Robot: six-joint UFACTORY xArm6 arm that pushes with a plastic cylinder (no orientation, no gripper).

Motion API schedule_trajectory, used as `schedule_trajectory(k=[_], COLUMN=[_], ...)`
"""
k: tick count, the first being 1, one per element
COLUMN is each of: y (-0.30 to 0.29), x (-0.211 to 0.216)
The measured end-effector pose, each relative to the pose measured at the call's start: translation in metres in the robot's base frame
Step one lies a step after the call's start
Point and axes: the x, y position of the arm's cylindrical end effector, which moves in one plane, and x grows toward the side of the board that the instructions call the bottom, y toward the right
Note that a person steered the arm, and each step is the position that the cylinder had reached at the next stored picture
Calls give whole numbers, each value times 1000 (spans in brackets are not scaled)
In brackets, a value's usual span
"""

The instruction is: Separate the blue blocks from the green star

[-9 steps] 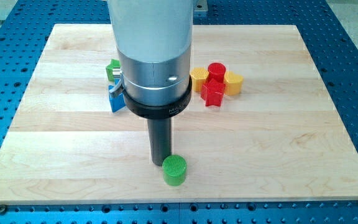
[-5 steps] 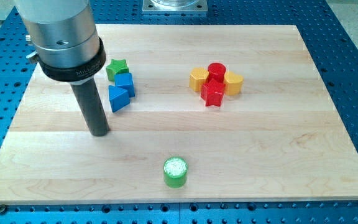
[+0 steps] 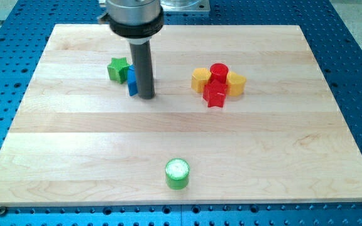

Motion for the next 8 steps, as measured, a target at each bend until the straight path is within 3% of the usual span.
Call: schedule_trajectory(k=[2, 4, 6, 8], y=[1, -7, -68, -21], x=[-15, 49, 30, -3])
